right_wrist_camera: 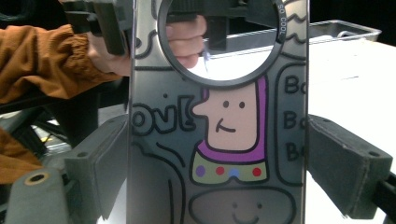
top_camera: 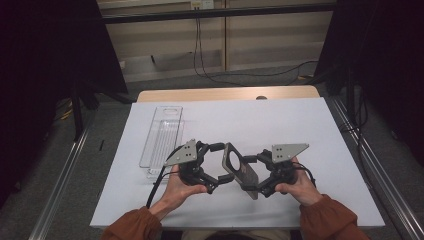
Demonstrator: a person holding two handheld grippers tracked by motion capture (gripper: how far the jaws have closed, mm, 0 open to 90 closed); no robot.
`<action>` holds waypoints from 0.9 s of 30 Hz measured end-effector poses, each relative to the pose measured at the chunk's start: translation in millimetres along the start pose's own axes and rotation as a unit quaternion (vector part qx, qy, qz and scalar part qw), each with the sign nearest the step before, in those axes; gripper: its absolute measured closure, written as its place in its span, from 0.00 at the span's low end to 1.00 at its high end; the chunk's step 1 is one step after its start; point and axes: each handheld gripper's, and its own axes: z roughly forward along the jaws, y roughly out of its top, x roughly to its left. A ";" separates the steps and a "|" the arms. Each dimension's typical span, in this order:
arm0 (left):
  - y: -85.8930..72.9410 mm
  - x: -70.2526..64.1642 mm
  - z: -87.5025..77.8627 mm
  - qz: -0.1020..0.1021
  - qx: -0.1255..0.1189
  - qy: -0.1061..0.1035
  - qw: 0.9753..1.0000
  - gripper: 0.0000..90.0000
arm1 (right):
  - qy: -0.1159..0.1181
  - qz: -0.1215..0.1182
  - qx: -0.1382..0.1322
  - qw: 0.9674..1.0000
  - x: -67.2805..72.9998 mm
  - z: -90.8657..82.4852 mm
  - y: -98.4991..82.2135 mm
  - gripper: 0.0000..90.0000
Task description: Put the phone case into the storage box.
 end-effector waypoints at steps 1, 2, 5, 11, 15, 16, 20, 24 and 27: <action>0.2 0.3 -0.1 -0.001 0.001 -0.002 1.000 0.01 | 0.005 -0.003 -0.001 1.000 0.1 0.9 0.1 0.13; 0.1 0.8 0.3 -0.005 -0.002 -0.002 1.000 0.01 | 0.010 -0.002 -0.001 1.000 0.3 1.2 0.2 0.13; 0.1 1.1 -0.1 -0.003 -0.003 -0.009 1.000 0.01 | 0.010 -0.002 0.001 1.000 1.3 1.7 0.5 0.13; 0.0 1.0 2.5 -0.006 -0.010 -0.023 1.000 0.01 | 0.026 -0.001 0.005 1.000 2.8 4.0 0.2 0.13; -0.3 0.8 2.3 -0.001 -0.008 -0.027 1.000 0.02 | 0.029 -0.002 0.005 1.000 3.4 4.8 0.1 0.13; -0.2 0.1 2.9 -0.003 -0.011 -0.028 1.000 0.02 | 0.030 -0.002 0.005 1.000 3.1 4.4 0.4 0.13; -0.5 -0.5 3.5 -0.001 -0.011 -0.037 0.999 0.03 | 0.036 -0.003 0.004 0.999 3.6 4.8 0.4 0.13; -0.5 -0.9 3.5 0.005 -0.011 -0.042 0.999 0.06 | 0.039 -0.002 0.004 0.999 4.3 5.5 0.2 0.13; -0.5 -0.9 3.1 0.007 -0.008 -0.043 0.999 0.08 | 0.036 -0.004 0.005 0.999 3.9 5.4 0.1 0.13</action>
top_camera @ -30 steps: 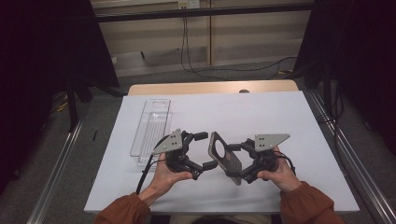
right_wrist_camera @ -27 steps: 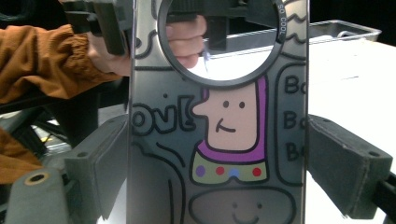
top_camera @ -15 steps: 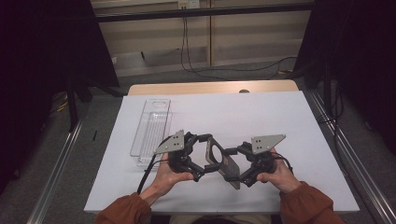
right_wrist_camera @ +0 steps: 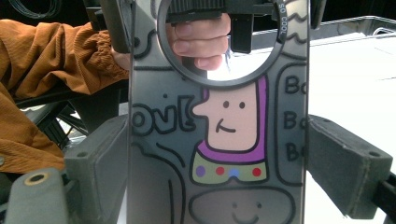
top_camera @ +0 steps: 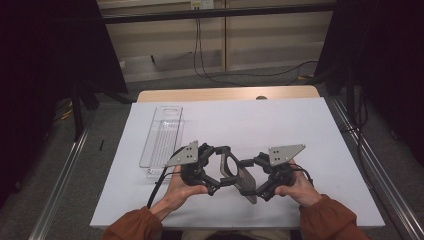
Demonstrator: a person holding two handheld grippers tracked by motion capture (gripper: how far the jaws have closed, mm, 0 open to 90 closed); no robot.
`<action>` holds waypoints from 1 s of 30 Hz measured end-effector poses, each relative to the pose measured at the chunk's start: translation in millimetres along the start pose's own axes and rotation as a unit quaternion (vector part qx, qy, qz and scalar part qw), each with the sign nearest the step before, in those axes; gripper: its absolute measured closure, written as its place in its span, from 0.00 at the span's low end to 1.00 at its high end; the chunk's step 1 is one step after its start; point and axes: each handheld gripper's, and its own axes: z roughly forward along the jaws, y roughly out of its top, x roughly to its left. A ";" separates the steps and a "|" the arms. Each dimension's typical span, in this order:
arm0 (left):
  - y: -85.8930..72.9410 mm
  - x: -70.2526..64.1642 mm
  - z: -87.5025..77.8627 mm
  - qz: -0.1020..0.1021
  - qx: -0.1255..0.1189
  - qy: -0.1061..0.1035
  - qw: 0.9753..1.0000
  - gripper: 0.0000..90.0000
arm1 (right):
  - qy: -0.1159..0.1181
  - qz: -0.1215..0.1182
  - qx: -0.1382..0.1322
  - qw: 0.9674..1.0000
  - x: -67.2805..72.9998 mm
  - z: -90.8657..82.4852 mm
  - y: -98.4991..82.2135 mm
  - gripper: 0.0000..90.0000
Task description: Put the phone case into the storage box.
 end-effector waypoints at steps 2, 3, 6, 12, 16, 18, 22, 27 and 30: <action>-0.3 0.2 -0.3 0.000 0.002 0.003 1.000 0.08 | -0.002 0.000 0.002 1.000 0.2 0.3 -0.2 0.13; -0.3 0.6 -0.4 0.001 0.004 0.004 1.000 0.08 | -0.003 -0.001 0.002 1.000 0.0 0.2 -0.3 0.13; -0.1 0.7 -0.4 0.000 0.004 0.004 1.000 0.09 | -0.006 -0.004 0.002 1.000 -0.1 0.3 -0.2 0.13; -0.8 0.9 0.2 -0.009 0.006 0.004 1.000 0.10 | -0.013 -0.008 0.008 1.000 -0.1 -0.1 -0.3 0.13; -0.4 0.3 0.4 -0.007 0.008 0.008 1.000 0.10 | -0.016 -0.013 0.012 1.000 0.1 -0.1 0.3 0.13; -0.4 0.3 0.4 -0.006 0.009 0.013 1.000 0.11 | -0.020 -0.015 0.012 1.000 0.1 0.1 0.3 0.13; -0.2 -0.1 0.8 -0.004 0.016 0.020 1.000 0.11 | -0.025 -0.011 0.013 1.000 -0.1 0.8 -0.2 0.13; -0.4 -1.4 2.6 -0.001 0.017 0.028 0.999 0.12 | -0.041 -0.009 0.015 0.999 -0.4 1.6 -0.7 0.09; -0.8 -0.1 1.2 -0.001 0.023 0.038 0.999 0.12 | -0.056 -0.002 0.017 0.998 -0.2 2.3 -1.6 0.05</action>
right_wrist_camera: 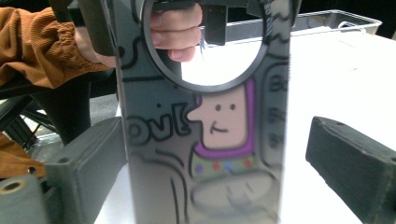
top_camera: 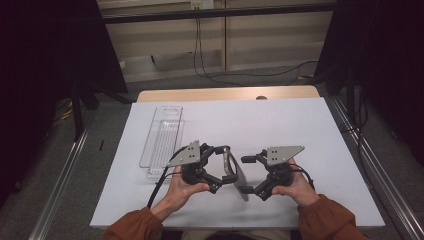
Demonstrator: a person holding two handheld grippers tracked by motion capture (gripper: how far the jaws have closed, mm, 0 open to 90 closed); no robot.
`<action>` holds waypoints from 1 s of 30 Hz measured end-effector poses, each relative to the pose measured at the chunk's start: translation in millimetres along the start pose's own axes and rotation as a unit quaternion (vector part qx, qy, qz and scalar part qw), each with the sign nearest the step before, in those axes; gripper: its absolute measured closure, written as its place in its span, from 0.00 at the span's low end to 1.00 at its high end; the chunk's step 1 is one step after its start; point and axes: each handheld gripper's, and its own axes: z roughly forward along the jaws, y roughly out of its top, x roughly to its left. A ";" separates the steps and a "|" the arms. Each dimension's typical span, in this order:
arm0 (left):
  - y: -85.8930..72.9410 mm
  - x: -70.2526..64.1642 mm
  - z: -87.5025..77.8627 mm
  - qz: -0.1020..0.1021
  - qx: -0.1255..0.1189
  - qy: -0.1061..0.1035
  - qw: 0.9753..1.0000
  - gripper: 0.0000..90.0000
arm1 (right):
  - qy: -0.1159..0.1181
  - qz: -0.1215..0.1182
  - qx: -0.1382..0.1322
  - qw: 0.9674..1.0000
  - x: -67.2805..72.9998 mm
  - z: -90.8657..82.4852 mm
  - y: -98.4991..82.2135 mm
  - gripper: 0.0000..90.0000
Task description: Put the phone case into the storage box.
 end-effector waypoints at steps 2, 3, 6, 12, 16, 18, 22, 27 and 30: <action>-0.3 0.0 0.1 -0.001 0.000 0.001 1.000 0.12 | -0.014 -0.002 -0.002 1.000 0.8 -0.3 0.1 0.02; -0.1 0.1 0.2 -0.001 -0.001 0.001 1.000 0.12 | -0.016 -0.003 -0.003 1.000 1.0 -0.3 0.2 0.02; 0.3 -0.1 -0.1 -0.002 0.000 0.005 1.000 0.12 | -0.028 -0.008 -0.006 1.000 1.6 -1.0 0.3 0.01; 1.8 3.1 -4.1 -0.006 0.002 0.028 1.000 0.12 | -0.037 -0.002 -0.010 0.999 1.7 -3.6 0.4 0.01; 4.0 5.6 -8.2 -0.006 0.003 0.043 0.999 0.12 | -0.045 -0.001 -0.017 0.999 1.9 -8.1 1.4 0.01; 4.9 6.1 -10.4 -0.013 0.006 0.042 0.999 0.12 | -0.051 0.002 -0.020 0.998 1.6 -10.4 1.8 0.01; 4.9 6.1 -11.5 -0.018 0.002 0.065 0.998 0.12 | -0.070 0.012 -0.024 0.997 0.6 -15.6 1.4 0.01; 6.7 7.1 -15.4 -0.019 0.004 0.077 0.997 0.12 | -0.109 0.019 -0.029 0.993 0.2 -23.2 -3.2 0.01; 8.1 8.2 -18.5 -0.021 0.008 0.077 0.997 0.12 | -0.135 0.028 -0.033 0.990 1.0 -28.1 -5.9 0.01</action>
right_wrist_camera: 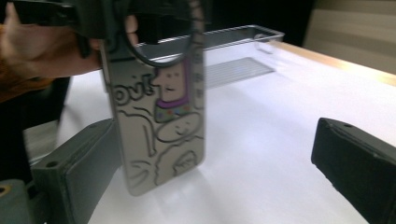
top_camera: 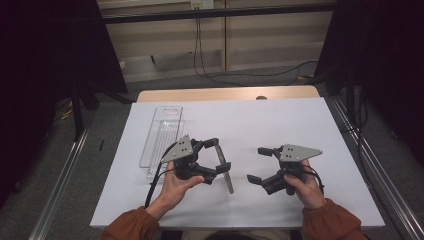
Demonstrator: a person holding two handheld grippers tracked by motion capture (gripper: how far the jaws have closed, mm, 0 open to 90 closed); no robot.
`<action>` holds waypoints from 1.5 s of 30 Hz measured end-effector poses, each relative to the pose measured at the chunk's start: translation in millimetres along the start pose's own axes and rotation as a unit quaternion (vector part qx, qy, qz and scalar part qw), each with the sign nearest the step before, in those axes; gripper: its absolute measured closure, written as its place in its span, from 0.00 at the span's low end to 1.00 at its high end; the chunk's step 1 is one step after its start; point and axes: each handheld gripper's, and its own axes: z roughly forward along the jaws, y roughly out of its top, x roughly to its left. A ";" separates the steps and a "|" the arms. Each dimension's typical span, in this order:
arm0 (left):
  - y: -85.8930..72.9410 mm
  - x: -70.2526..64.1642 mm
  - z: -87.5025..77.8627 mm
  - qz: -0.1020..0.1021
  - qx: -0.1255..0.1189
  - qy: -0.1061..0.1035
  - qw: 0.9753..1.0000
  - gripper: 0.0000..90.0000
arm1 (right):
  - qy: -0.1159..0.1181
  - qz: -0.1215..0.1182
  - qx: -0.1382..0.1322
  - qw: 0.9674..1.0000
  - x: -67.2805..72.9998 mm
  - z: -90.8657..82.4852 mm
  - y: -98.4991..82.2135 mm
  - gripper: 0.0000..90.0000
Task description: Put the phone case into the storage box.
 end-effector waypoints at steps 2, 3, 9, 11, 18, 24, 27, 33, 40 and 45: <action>0.3 0.0 -0.8 -0.004 -0.006 0.012 1.000 0.12 | -0.017 0.004 -0.007 1.000 0.2 -3.8 -0.8 0.01; 1.1 0.0 -2.2 -0.004 -0.001 0.023 1.000 0.12 | -0.027 0.005 -0.010 1.000 0.2 -5.7 -1.1 0.01; 3.1 0.9 -6.7 -0.008 -0.001 0.036 0.999 0.12 | -0.066 0.015 -0.015 0.998 0.4 -16.3 -6.5 0.01; 3.4 1.3 -8.0 -0.011 -0.001 0.040 0.999 0.12 | -0.079 0.020 -0.016 0.997 0.6 -19.6 -8.4 0.01; 5.3 2.2 -12.7 -0.013 0.004 0.061 0.998 0.12 | -0.108 0.025 -0.020 0.994 0.4 -30.7 -15.3 0.01; 8.1 3.8 -18.4 -0.017 -0.003 0.083 0.996 0.12 | -0.136 0.037 -0.028 0.990 0.4 -42.0 -20.1 0.01; 10.2 5.4 -23.2 -0.015 0.003 0.083 0.996 0.12 | -0.158 0.038 -0.030 0.986 1.2 -47.8 -23.0 0.01; 12.4 6.6 -27.0 -0.028 -0.008 0.108 0.994 0.12 | -0.190 0.047 -0.035 0.980 1.0 -60.6 -27.9 0.00; 13.8 9.0 -31.5 -0.024 0.002 0.130 0.991 0.12 | -0.218 0.051 -0.034 0.974 0.6 -74.8 -32.7 0.01; 17.7 10.3 -34.8 -0.023 -0.002 0.137 0.990 0.12 | -0.252 0.057 -0.027 0.966 1.6 -84.9 -37.1 0.01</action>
